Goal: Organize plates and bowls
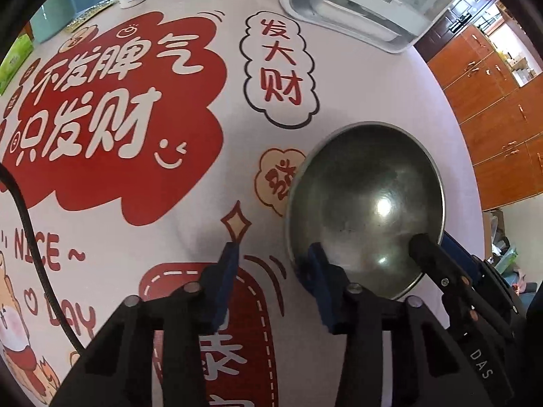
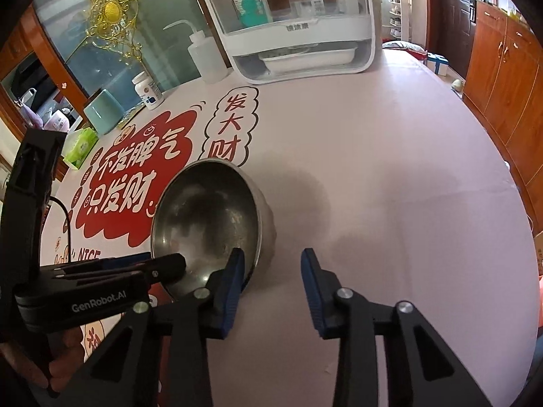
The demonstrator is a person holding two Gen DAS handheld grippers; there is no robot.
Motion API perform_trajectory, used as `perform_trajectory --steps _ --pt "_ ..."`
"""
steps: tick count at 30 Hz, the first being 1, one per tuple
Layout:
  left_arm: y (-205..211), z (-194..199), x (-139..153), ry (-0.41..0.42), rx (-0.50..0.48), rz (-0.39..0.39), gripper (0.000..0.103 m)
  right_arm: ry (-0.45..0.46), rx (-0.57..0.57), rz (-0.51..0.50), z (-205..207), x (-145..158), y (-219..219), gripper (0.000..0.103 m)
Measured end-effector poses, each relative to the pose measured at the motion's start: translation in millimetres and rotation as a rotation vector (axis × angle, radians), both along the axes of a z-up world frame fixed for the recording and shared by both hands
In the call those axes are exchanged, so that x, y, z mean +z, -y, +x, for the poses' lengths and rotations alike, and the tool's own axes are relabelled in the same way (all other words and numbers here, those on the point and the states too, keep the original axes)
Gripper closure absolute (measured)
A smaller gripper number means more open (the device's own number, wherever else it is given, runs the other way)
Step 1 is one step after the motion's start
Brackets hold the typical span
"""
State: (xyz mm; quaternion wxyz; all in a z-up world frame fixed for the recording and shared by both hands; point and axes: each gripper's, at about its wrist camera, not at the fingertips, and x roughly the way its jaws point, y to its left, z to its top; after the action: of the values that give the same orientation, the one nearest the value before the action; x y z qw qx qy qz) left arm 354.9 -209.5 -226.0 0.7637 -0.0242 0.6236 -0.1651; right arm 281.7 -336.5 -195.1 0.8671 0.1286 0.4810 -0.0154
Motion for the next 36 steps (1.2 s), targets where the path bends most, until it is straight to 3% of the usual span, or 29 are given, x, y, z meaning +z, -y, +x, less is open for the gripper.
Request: perform_trajectory --steps 8,22,36 --pt "12 -7 5 0.025 -0.053 -0.011 0.091 0.004 0.015 0.025 1 -1 -3 0.088" --pt "10 -25 17 0.027 -0.062 0.019 0.091 -0.012 0.026 0.010 -16 6 -11 0.090" --pt "-11 -83 54 0.059 -0.034 0.027 0.090 0.034 0.057 0.013 -66 40 -30 0.090"
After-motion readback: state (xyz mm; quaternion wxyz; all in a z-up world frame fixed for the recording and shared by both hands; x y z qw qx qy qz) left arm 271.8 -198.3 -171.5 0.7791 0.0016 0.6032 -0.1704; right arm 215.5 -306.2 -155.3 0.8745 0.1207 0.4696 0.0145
